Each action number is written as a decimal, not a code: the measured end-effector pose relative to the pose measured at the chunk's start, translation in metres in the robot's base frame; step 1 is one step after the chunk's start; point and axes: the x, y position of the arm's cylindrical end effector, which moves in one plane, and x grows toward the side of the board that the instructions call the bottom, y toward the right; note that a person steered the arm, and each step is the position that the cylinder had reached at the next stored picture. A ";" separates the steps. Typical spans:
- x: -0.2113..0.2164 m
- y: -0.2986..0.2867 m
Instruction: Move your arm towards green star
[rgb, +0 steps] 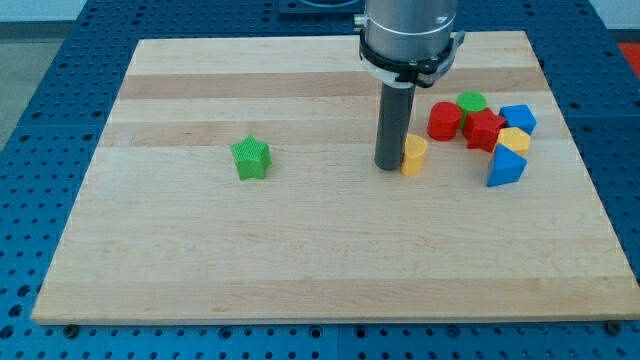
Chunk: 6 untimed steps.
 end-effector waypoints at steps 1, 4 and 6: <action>-0.007 0.022; -0.025 0.072; -0.012 0.007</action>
